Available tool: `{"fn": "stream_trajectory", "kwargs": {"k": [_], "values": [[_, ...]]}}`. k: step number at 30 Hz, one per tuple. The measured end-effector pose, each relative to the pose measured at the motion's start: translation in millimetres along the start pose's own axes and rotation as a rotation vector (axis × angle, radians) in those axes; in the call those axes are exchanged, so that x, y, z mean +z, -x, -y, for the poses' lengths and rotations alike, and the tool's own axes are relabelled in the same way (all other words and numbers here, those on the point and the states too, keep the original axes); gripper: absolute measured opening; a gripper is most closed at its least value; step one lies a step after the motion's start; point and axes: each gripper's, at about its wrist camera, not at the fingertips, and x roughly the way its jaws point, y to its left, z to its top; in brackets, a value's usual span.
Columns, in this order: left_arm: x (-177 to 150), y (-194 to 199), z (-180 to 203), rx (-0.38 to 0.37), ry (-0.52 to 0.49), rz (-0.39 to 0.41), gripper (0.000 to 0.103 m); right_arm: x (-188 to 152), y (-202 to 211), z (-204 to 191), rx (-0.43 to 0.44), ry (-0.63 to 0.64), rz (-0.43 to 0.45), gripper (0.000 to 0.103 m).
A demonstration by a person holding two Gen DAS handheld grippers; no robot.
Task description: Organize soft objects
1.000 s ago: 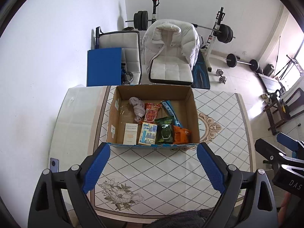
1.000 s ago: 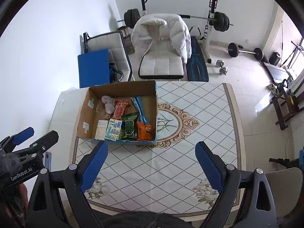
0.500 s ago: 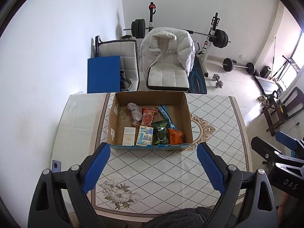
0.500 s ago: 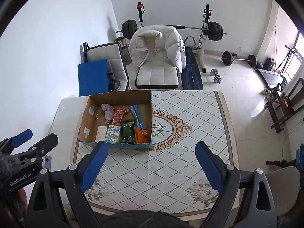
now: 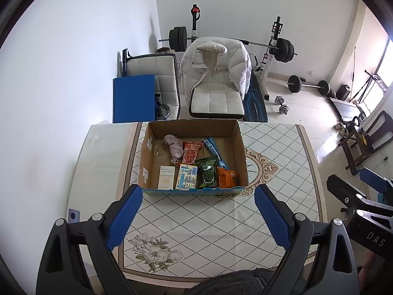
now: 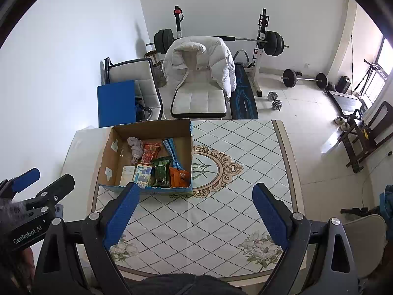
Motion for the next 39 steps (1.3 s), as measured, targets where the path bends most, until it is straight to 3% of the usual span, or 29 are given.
{"fn": "stream_trajectory", "kwargs": {"k": [39], "values": [[2.5,5.0,4.5,-0.005,-0.004,-0.008,0.094,-7.8,4.5,7.9,-0.006,-0.023,0.013,0.095]]}}
